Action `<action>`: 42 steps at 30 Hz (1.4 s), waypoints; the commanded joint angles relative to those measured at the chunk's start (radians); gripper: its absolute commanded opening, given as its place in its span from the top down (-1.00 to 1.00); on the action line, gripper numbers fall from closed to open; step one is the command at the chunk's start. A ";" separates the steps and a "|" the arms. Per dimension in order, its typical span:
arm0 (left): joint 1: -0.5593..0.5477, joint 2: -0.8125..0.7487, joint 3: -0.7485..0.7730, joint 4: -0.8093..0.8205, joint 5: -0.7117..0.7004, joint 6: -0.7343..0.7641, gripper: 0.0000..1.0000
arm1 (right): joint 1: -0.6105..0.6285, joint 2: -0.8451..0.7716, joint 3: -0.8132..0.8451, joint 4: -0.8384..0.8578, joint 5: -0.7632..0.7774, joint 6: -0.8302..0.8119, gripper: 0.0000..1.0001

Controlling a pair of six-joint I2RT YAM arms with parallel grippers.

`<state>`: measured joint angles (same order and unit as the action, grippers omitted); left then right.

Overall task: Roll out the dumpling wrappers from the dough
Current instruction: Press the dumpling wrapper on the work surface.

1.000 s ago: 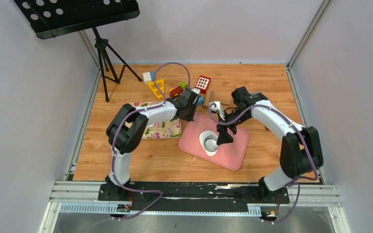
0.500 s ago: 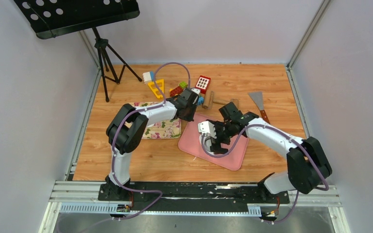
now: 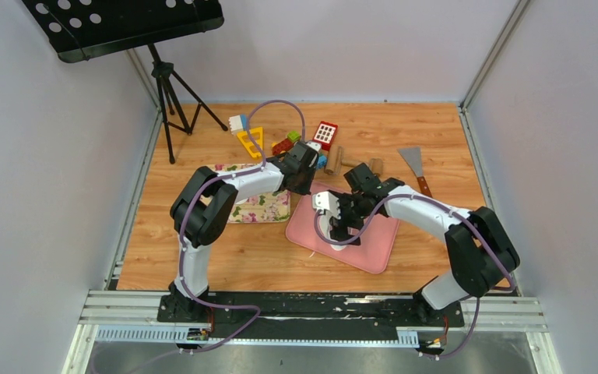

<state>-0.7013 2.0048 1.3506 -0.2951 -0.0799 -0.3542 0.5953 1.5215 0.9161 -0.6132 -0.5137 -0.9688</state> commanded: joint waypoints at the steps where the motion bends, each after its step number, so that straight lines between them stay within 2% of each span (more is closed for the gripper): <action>1: -0.015 0.009 0.003 -0.068 0.020 0.012 1.00 | 0.014 0.001 0.049 0.012 -0.010 0.016 -0.93; 7: -0.015 -0.003 0.000 -0.067 0.014 0.016 1.00 | 0.015 -0.091 0.074 -0.078 -0.086 -0.007 -0.92; 12: -0.015 0.006 0.002 -0.067 0.021 0.013 1.00 | 0.015 -0.132 0.072 -0.086 -0.046 -0.010 -0.93; 17: -0.016 0.006 0.003 -0.068 0.024 0.015 1.00 | 0.014 -0.094 0.067 -0.086 -0.008 -0.036 -0.96; 28: -0.016 0.011 0.002 -0.066 0.026 0.014 1.00 | 0.015 0.030 0.079 -0.014 0.031 0.044 -0.95; 37: -0.016 0.017 0.002 -0.063 0.026 0.015 1.00 | 0.015 0.037 0.068 -0.009 0.033 0.045 -0.78; 42: -0.017 0.018 0.002 -0.064 0.025 0.015 1.00 | 0.017 0.043 0.064 -0.020 0.028 0.038 -0.58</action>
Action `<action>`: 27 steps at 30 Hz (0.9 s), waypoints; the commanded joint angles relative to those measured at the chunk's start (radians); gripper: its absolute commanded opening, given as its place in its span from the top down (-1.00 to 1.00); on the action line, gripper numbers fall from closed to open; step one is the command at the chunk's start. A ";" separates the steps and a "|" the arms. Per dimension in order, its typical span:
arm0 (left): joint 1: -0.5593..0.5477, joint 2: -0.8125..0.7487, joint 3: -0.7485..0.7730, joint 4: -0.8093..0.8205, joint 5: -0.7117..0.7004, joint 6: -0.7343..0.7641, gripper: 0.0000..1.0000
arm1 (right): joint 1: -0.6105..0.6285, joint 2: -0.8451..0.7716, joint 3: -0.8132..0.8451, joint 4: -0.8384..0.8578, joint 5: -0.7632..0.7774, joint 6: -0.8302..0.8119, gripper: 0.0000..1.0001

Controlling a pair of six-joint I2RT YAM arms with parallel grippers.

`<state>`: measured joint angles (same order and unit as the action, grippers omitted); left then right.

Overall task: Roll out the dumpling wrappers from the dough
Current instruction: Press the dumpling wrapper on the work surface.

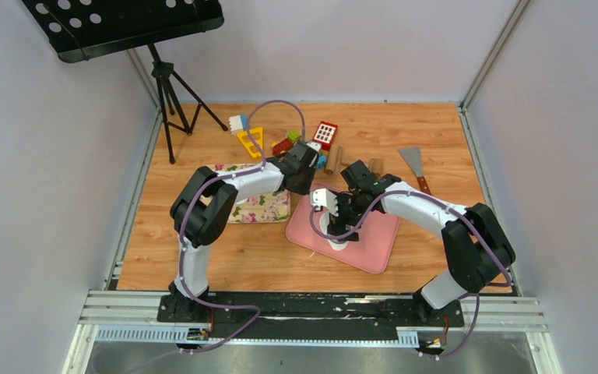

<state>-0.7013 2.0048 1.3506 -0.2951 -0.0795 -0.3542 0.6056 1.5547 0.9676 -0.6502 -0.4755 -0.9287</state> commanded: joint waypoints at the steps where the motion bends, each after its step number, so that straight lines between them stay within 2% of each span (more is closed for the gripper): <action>1: -0.017 0.018 0.002 -0.064 0.023 0.014 1.00 | 0.008 0.011 0.012 0.013 -0.011 -0.005 -0.57; 9: -0.016 0.018 0.002 -0.064 0.023 0.014 1.00 | 0.018 0.002 0.000 0.014 0.010 -0.009 -0.57; 12: -0.016 0.018 0.002 -0.065 0.024 0.016 1.00 | 0.019 0.010 -0.001 0.012 0.018 -0.009 -0.48; 15: -0.017 0.018 0.002 -0.065 0.023 0.015 1.00 | 0.022 0.019 -0.003 0.011 0.021 -0.007 -0.28; 20: -0.017 0.020 0.003 -0.065 0.024 0.015 1.00 | 0.026 0.026 -0.003 0.006 0.030 -0.008 -0.18; 27: -0.016 0.022 0.005 -0.065 0.026 0.015 1.00 | 0.033 0.036 -0.004 -0.028 0.034 -0.042 -0.19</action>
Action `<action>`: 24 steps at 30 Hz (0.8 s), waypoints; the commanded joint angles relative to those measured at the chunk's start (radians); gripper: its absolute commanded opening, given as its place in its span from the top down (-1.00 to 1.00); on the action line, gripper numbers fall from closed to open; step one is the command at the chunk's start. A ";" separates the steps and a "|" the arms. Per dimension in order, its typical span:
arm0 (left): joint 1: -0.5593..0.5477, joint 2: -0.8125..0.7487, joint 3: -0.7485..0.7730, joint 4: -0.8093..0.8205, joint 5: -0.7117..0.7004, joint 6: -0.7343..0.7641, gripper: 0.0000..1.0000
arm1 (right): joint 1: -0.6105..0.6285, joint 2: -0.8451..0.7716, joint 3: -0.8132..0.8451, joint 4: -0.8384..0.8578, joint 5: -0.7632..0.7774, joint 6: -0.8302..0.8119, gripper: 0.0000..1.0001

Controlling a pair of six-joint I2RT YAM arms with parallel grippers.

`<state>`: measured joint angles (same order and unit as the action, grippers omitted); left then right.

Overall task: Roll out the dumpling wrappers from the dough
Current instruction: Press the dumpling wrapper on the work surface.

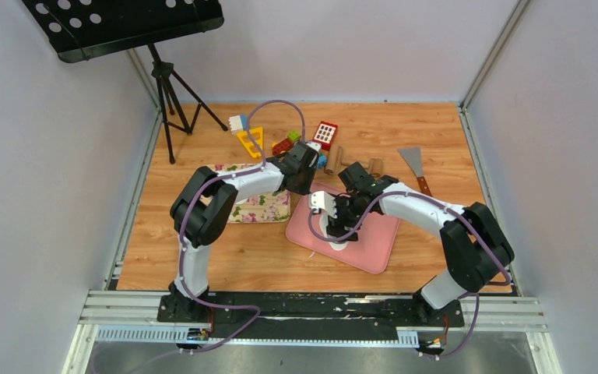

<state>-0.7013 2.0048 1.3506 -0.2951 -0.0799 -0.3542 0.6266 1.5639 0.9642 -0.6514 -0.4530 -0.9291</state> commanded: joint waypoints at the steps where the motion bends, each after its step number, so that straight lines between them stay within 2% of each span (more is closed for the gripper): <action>1: -0.016 0.023 0.005 -0.066 0.028 0.015 1.00 | 0.012 0.028 0.001 -0.040 0.005 -0.059 -0.20; 9: -0.018 0.019 0.005 -0.068 0.033 0.015 1.00 | -0.004 0.101 0.071 -0.165 -0.082 -0.222 -0.23; 13: -0.017 0.010 0.004 -0.070 0.027 0.015 1.00 | -0.019 0.128 0.105 -0.183 -0.089 -0.229 -0.24; 20: -0.017 0.001 0.003 -0.070 0.027 0.011 1.00 | -0.014 0.072 0.053 -0.051 -0.013 0.056 -0.23; 24: -0.017 0.004 0.002 -0.070 0.031 0.011 1.00 | -0.003 0.042 0.002 0.001 -0.029 0.153 -0.25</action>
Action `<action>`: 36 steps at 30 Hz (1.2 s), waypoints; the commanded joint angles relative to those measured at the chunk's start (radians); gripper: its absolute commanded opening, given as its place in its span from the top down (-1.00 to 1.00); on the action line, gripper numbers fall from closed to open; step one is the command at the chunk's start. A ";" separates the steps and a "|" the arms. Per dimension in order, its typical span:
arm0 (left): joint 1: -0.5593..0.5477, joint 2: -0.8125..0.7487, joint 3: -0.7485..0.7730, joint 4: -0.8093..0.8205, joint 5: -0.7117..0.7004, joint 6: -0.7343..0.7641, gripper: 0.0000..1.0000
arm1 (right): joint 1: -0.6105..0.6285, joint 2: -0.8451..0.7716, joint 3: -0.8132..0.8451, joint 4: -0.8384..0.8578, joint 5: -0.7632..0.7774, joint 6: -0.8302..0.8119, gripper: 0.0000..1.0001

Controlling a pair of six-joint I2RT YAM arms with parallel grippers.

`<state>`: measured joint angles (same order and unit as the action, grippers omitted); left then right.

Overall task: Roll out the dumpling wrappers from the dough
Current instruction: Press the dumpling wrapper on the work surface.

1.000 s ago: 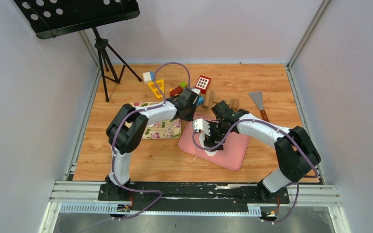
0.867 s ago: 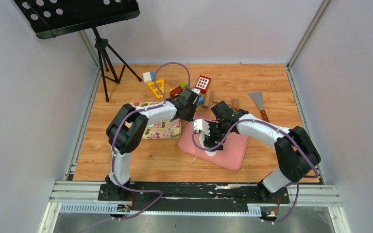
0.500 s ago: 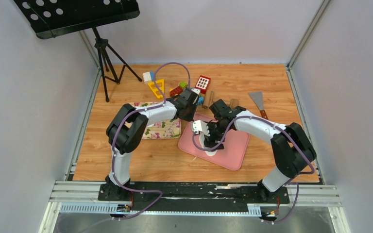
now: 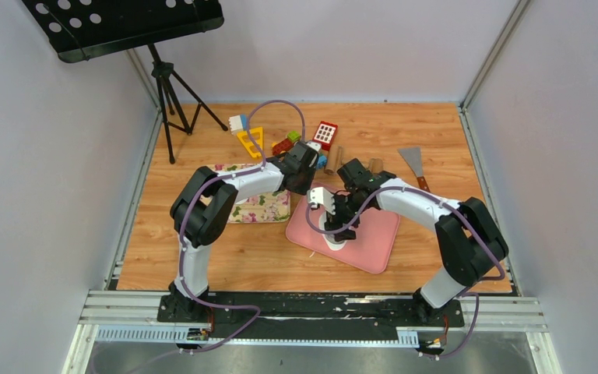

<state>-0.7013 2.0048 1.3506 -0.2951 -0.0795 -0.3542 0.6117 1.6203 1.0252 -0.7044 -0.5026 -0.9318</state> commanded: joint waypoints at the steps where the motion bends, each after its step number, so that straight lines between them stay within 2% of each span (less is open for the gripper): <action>1: -0.018 0.005 0.004 -0.071 0.030 0.011 1.00 | 0.011 -0.013 -0.061 0.068 0.021 0.175 -0.25; 7: -0.017 -0.009 0.003 -0.072 0.018 0.014 1.00 | 0.013 0.028 -0.055 0.089 0.007 0.197 -0.25; 31: -0.017 0.002 0.005 -0.073 0.026 0.015 1.00 | -0.054 0.010 -0.144 -0.054 -0.023 -0.175 -0.35; 36: -0.017 0.003 0.007 -0.073 0.029 0.014 1.00 | -0.089 0.018 -0.143 -0.063 -0.045 -0.204 -0.34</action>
<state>-0.7013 2.0048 1.3510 -0.2955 -0.0795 -0.3542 0.5480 1.5925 0.9424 -0.6441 -0.6167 -1.0496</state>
